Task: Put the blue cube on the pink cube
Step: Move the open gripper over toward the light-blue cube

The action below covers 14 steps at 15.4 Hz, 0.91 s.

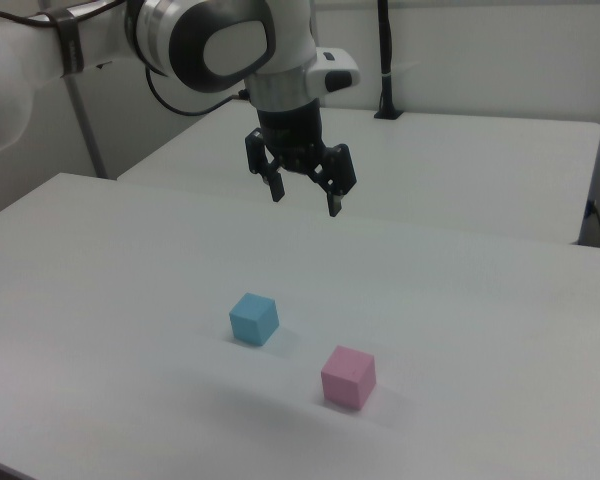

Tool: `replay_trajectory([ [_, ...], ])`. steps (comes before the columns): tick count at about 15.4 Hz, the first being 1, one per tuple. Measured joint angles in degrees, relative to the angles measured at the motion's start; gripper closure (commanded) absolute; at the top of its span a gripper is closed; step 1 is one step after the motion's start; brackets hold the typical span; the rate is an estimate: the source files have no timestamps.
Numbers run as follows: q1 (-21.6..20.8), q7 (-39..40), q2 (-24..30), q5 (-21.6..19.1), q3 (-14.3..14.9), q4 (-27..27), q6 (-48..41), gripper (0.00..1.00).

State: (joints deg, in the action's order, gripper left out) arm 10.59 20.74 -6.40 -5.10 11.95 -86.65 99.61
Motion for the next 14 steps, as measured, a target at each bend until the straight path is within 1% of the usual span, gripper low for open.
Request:
replay_trajectory([
  [4, -0.2, -3.4, 0.8, -0.1, -0.1, 0.5, -2.7, 0.00],
  [8, -0.6, -4.2, 2.9, -0.2, -0.6, 0.6, -6.8, 0.00],
  [14, -5.6, -0.8, 3.6, -0.1, -1.4, 0.2, -8.0, 0.00],
])
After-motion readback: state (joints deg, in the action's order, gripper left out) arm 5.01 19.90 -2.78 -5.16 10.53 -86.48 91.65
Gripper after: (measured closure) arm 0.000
